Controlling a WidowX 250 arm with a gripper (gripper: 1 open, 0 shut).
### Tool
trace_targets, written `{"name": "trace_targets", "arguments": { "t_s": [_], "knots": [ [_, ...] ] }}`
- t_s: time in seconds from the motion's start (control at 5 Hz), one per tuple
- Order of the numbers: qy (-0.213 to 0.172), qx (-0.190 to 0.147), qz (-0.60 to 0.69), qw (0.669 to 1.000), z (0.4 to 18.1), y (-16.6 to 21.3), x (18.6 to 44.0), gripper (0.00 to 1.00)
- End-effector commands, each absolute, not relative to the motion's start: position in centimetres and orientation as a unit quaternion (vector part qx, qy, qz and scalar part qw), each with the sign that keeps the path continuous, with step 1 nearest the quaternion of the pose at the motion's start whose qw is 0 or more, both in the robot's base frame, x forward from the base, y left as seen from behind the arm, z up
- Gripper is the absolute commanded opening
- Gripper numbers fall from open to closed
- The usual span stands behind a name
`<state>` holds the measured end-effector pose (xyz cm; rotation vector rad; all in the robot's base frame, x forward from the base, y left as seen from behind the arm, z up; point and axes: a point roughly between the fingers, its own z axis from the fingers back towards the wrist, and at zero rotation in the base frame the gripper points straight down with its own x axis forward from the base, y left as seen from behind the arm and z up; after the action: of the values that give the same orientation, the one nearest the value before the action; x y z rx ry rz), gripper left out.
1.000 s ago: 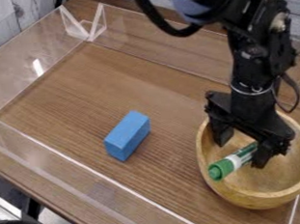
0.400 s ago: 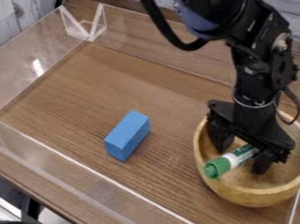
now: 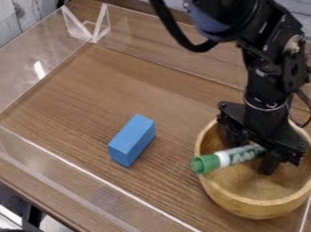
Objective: Remove the green marker from inside the brown bowl and put it on the table
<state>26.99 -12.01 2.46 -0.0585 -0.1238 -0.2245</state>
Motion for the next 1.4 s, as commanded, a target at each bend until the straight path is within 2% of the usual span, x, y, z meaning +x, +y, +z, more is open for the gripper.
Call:
{"name": "trace_targets", "arguments": {
  "t_s": [0.0, 1.2],
  "knots": [
    [-0.066, -0.03, -0.112, 0.991, 2.56, -12.27, 27.12, 0.0],
    [-0.069, -0.037, -0.086, 0.993, 1.64, -12.94, 26.84, 0.0]
  ]
}}
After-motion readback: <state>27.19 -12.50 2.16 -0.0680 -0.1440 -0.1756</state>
